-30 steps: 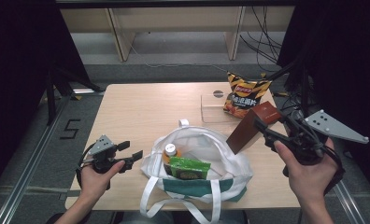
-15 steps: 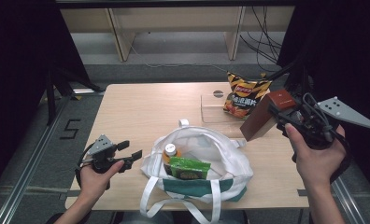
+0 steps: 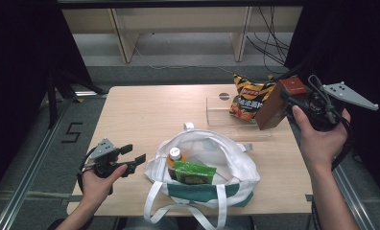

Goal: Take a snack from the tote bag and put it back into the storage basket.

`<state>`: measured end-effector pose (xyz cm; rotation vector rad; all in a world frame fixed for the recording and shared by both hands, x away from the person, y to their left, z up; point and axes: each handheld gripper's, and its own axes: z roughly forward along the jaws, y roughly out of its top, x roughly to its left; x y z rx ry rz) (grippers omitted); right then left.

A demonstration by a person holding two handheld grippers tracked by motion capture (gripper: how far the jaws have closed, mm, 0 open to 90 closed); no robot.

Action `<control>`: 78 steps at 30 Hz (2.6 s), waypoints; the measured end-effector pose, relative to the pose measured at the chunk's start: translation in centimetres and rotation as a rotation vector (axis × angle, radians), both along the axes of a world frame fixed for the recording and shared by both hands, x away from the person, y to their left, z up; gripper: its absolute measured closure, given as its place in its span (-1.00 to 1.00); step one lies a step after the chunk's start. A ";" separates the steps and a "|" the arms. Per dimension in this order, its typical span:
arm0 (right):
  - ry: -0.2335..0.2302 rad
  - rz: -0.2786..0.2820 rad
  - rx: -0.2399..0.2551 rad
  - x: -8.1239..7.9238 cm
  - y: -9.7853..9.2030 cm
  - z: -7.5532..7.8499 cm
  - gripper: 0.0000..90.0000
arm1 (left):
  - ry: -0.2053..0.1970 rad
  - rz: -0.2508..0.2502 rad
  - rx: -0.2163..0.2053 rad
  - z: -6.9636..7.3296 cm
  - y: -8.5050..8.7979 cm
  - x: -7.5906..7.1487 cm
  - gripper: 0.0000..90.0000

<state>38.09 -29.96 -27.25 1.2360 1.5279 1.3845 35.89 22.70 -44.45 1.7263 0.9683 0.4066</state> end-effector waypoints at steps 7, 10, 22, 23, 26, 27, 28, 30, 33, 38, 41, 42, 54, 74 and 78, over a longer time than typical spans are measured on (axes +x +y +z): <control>0.012 -0.047 -0.024 2.1 -0.1 -0.8 -0.12 | -0.002 -0.004 -0.005 0.0 -0.1 0.0 -0.36; 0.014 -0.069 -0.021 2.9 0.0 -1.3 -0.13 | -0.001 -0.002 0.003 0.0 0.0 0.0 -0.36; 0.023 -0.120 -0.041 5.0 0.5 -3.1 -0.13 | 0.008 0.000 -0.017 -0.1 -0.1 0.0 -0.36; 0.018 -0.119 -0.057 5.3 0.3 -3.3 -0.13 | 0.008 0.001 -0.019 -0.1 -0.1 0.0 -0.36; 0.024 -0.139 -0.048 5.6 0.4 -3.6 -0.13 | 0.008 0.001 -0.021 -0.1 -0.1 0.0 -0.36; 0.024 -0.140 -0.055 5.8 0.3 -3.8 -0.13 | 0.008 0.001 -0.021 -0.1 -0.1 0.0 -0.36; 0.029 -0.144 -0.057 5.9 0.3 -4.0 -0.13 | 0.008 0.001 -0.021 -0.1 -0.1 0.0 -0.36; 0.034 -0.151 -0.041 6.1 0.3 -4.2 -0.13 | 0.008 0.000 -0.019 -0.1 -0.1 0.0 -0.36; 0.036 -0.149 -0.040 6.3 0.2 -4.6 -0.13 | 0.010 -0.002 -0.019 -0.1 -0.1 0.0 -0.36; 0.029 -0.158 -0.055 6.7 0.1 -4.9 -0.12 | 0.001 -0.011 -0.007 -0.2 0.0 0.0 -0.36; 0.028 -0.164 -0.049 6.9 -0.1 -4.9 -0.12 | 0.009 -0.002 -0.017 -0.2 -0.1 0.0 -0.36; 0.027 -0.165 -0.044 6.9 -0.1 -5.0 -0.12 | 0.009 -0.001 -0.017 -0.2 -0.1 -0.1 -0.36; 0.034 -0.178 -0.051 7.5 -0.3 -5.4 -0.12 | 0.005 -0.009 0.002 -0.1 0.0 0.0 -0.36; 0.040 -0.186 -0.053 8.6 -0.5 -6.2 -0.12 | 0.017 -0.005 -0.009 -0.3 -0.2 0.0 -0.36; 0.046 -0.192 -0.053 8.8 -0.5 -6.3 -0.12 | 0.004 -0.017 0.001 -0.2 -0.1 0.1 -0.36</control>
